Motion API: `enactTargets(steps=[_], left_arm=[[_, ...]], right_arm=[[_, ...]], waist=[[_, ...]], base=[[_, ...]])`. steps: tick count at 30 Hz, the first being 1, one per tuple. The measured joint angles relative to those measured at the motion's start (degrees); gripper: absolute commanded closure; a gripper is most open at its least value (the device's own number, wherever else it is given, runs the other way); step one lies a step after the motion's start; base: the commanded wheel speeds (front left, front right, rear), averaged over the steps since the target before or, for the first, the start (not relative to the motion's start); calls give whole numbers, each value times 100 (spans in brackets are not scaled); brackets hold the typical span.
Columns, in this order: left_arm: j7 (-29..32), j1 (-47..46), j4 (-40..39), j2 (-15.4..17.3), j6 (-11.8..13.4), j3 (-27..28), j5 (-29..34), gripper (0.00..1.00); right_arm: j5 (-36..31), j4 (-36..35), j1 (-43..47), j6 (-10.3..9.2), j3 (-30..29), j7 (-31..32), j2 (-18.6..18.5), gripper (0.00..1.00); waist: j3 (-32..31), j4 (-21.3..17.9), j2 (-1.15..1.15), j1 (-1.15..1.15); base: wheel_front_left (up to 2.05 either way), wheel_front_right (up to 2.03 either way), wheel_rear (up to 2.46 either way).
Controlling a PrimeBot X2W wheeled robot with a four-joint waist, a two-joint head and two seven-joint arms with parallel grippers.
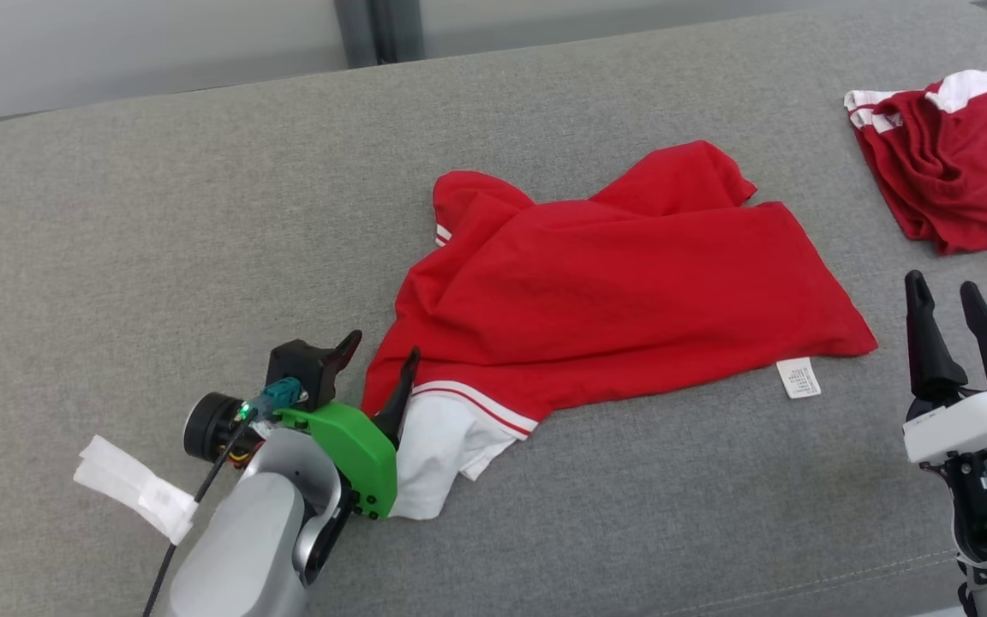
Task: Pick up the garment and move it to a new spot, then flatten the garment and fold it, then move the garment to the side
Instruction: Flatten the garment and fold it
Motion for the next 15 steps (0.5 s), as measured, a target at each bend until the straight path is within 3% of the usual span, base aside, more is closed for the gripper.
enactTargets(steps=[6, 9, 10, 11, 12, 13, 15], left_arm=[[368, -366, 515, 183, -2, -471, -354, 0], [389, -428, 654, 231, -3, -605, -528, 56], [372, -454, 717, 244, -3, -606, -553, 56], [343, -475, 776, 254, -3, -609, -552, 54], [300, -499, 849, 259, 2, -612, -543, 40], [243, -515, 920, 258, 31, -617, -525, 0], [211, -556, 1059, 245, 71, -649, -493, 0]], right_arm=[[13, -142, -54, 0, 193, 20, -19, 0], [13, -169, -55, 0, 202, 5, -68, 0], [12, -170, -54, 0, 201, 4, -79, 0], [12, -172, -54, 0, 207, -8, -82, 0], [11, -179, -55, 0, 223, -10, -82, 0], [11, -187, -55, 0, 249, -10, -80, 0], [4, -197, -58, 0, 297, -9, -75, 0]], waist=[[129, -205, 0, 0], [159, -268, 0, 0], [154, -277, 0, 0], [143, -280, 0, 0], [128, -281, 0, 0], [112, -283, 0, 0], [89, -285, 0, 0]], base=[[0, 0, 0], [0, 0, 0], [0, 0, 0], [0, 0, 0], [0, 0, 0], [0, 0, 0], [0, 0, 0]])
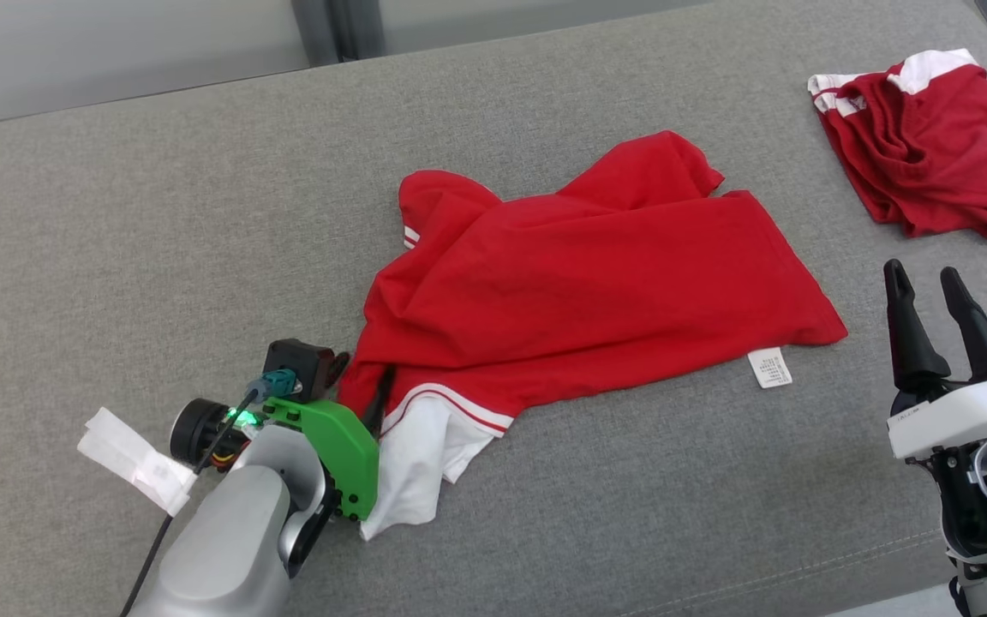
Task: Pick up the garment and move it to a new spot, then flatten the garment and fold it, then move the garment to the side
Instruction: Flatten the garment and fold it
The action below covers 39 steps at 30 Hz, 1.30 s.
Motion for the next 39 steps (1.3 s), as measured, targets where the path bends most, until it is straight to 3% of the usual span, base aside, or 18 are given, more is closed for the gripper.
enactTargets(steps=[1, 2, 3, 4, 5, 12, 21, 26, 27, 28, 29, 34, 39], left_arm=[[1, -26, 76, -13, 0, -33, 1, 0], [4, -52, 140, -41, -1, -70, 5, 36], [1, -68, 176, -67, -1, -94, 7, 59], [-69, -81, 199, -91, 0, -114, 21, 94], [-171, -99, 223, -109, 13, -107, 25, 100], [-827, -544, 275, -19, 261, -102, 310, 100], [-1223, -1316, 390, 238, 565, -138, 682, 100], [-1325, -1491, 671, 221, 595, -116, 684, 100], [-1352, -1505, 706, 207, 615, -91, 669, 73], [-1384, -1509, 731, 177, 616, -58, 631, 26], [-1417, -1508, 742, 140, 616, -24, 588, 0], [-1477, -1328, 420, 140, 670, 258, 471, 0], [-1500, -605, -678, 323, 773, 786, 397, 0]], right_arm=[[-15, -5, -4, 0, 21, 4, 7, 0], [-21, -12, -5, 0, 32, 7, 10, 0], [-24, -15, -6, 0, 40, 10, 15, 0], [-35, -25, -7, 0, 48, 23, 21, 0], [-38, -35, -8, 0, 52, 23, 22, 0], [-42, -60, -12, 0, 44, -2, 23, 0], [-56, -26, -171, 0, 132, -55, 63, 0], [-104, 104, -341, 0, 290, -146, 138, 0], [-122, 140, -368, 0, 305, -158, 151, 0], [-168, 182, -386, 0, 312, -204, 160, 0], [-208, 215, -392, 0, 307, -261, 180, 0], [-446, 301, -395, 0, 193, -695, 261, 0], [-839, 257, -354, 0, 257, -1029, 403, 0]], waist=[[-10, 3, 0, 0], [-17, 8, 0, 0], [-24, 12, 0, 0], [-30, 18, 0, 0], [-33, 23, 0, 0], [-3, 63, 0, 0], [128, 31, 0, 0], [243, -39, 0, 0], [261, -52, 0, 0], [280, -66, 0, 0], [299, -76, 0, 0], [311, -27, 0, 0], [238, 116, 0, 0]], base=[[0, 0, 0], [0, 0, 0], [0, 0, 0], [0, 0, 0], [0, 0, 0], [0, 0, 0], [0, 0, 0], [0, 0, 0], [0, 0, 0], [0, 0, 0], [0, 0, 0], [0, 0, 0], [0, 0, 0]])
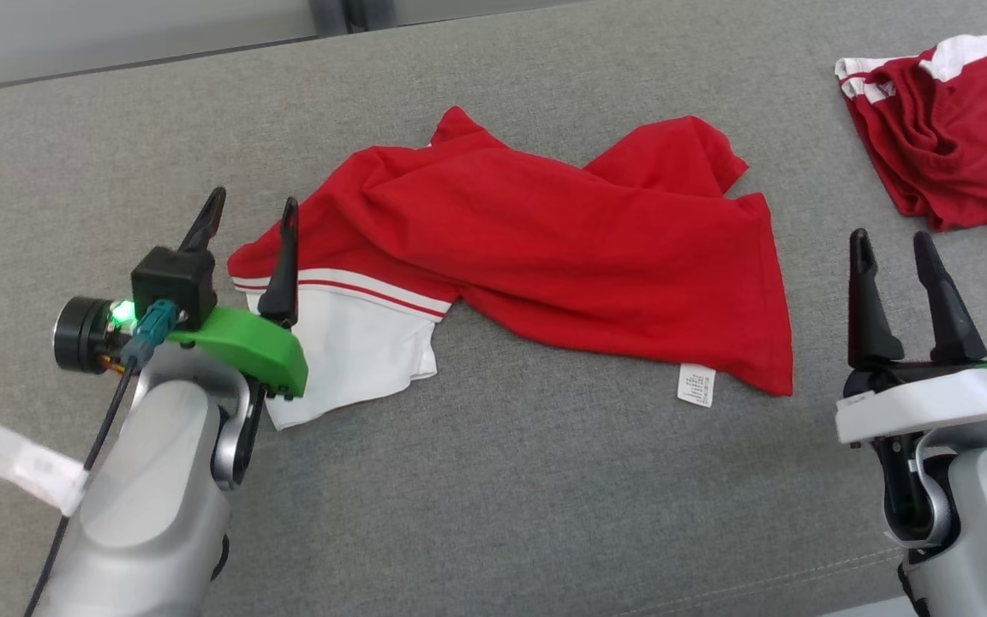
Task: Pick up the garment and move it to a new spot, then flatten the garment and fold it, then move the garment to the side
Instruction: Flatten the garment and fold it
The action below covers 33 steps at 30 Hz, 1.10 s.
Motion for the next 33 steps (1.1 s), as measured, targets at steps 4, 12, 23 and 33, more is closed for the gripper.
enactTargets(steps=[4, 12, 23, 33], left_arm=[[1, 729, -757, 52, 65, 380, -20, 0], [-9, 2049, -1828, -227, 97, 865, -3, 0], [-9, 3216, -2307, -714, 31, 1449, -48, 0], [-9, 3446, -2327, -831, -115, 1628, 171, 0]], right_arm=[[-299, -34, 6, 0, 279, -99, 121, 0], [-689, 229, -15, 0, 584, -157, 359, 0], [-1037, 482, 230, 0, 565, -160, 662, 0], [-1163, 589, 534, 0, 372, -160, 727, 0]], waist=[[-108, 136, 0, 0], [-439, 415, 0, 0], [-1031, 722, 0, 0], [-1416, 836, 0, 0]], base=[[0, 0, 0], [0, 0, 0], [0, 0, 0], [0, 0, 0]])
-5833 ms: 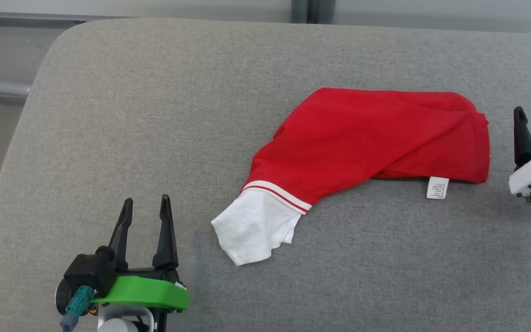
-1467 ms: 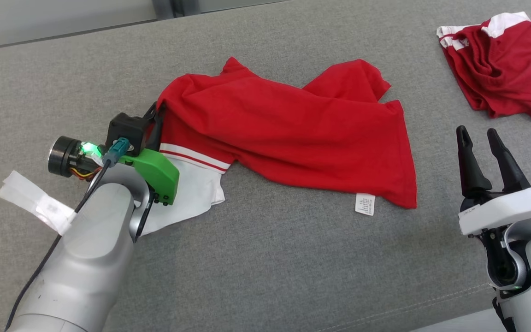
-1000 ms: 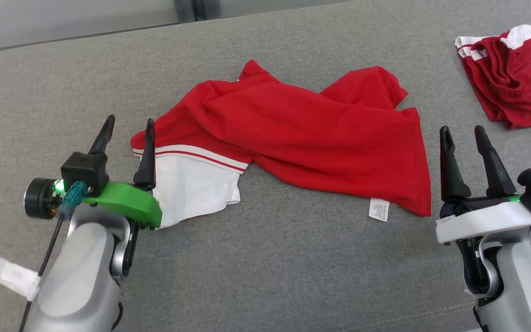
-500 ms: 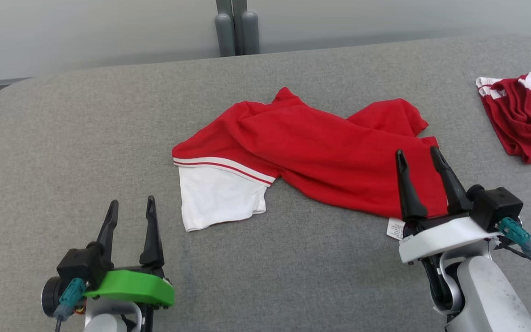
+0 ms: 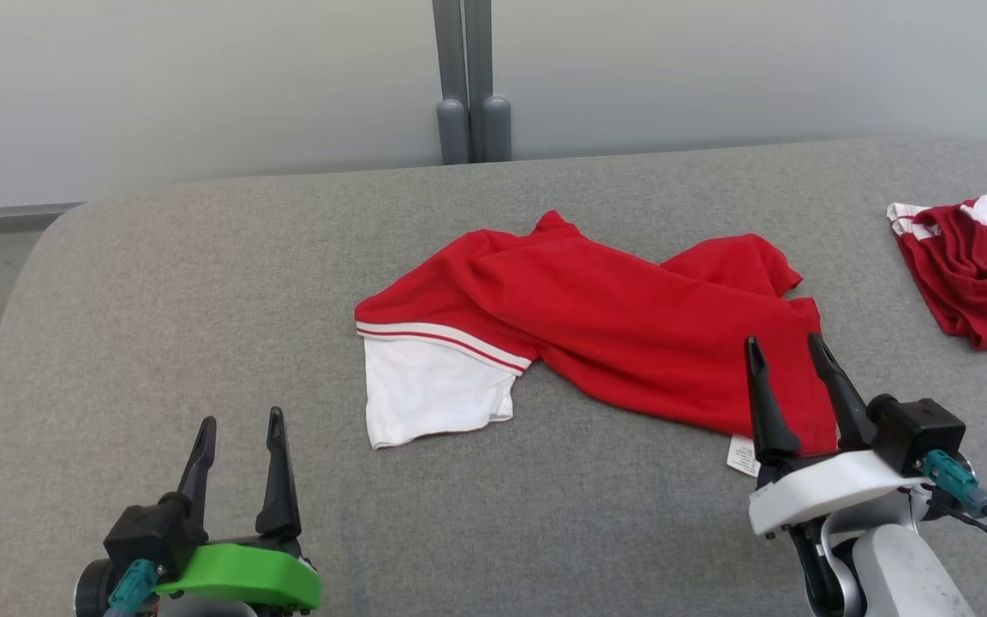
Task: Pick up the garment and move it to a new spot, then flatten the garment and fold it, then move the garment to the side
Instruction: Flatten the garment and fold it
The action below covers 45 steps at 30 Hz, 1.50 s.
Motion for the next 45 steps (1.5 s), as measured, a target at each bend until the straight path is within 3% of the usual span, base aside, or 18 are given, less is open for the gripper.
enactTargets(steps=[19, 27, 34, 42, 44, 45], left_arm=[[16, 81, 272, -102, -192, -167, 185, 0], [773, -535, 1241, -127, -293, -555, -201, 0], [1343, -1118, 1984, -135, -213, -660, -630, 0], [1361, -1530, 2541, -141, 131, -577, -860, 0], [1361, -1596, 2635, -142, 166, -524, -979, 12], [1361, -1633, 2674, -141, 191, -488, -1093, 36]], right_arm=[[-93, 156, 49, 0, 89, 0, 10, 0], [-178, 465, 4, 0, 79, -4, 15, 0], [-215, 702, -137, 0, -91, -4, 14, 0], [-371, 1004, -193, 0, -232, -4, 14, 0], [-372, 1120, -194, 0, -277, -4, 14, 0], [-378, 1196, -198, 0, -299, -3, 13, 0]], waist=[[-46, -34, 0, 0], [120, -172, 0, 0], [341, -413, 0, 0], [656, -705, 0, 0], [722, -760, 0, 0], [756, -787, 0, 0]], base=[[0, 0, 0], [0, 0, 0], [0, 0, 0], [0, 0, 0], [0, 0, 0], [0, 0, 0]])
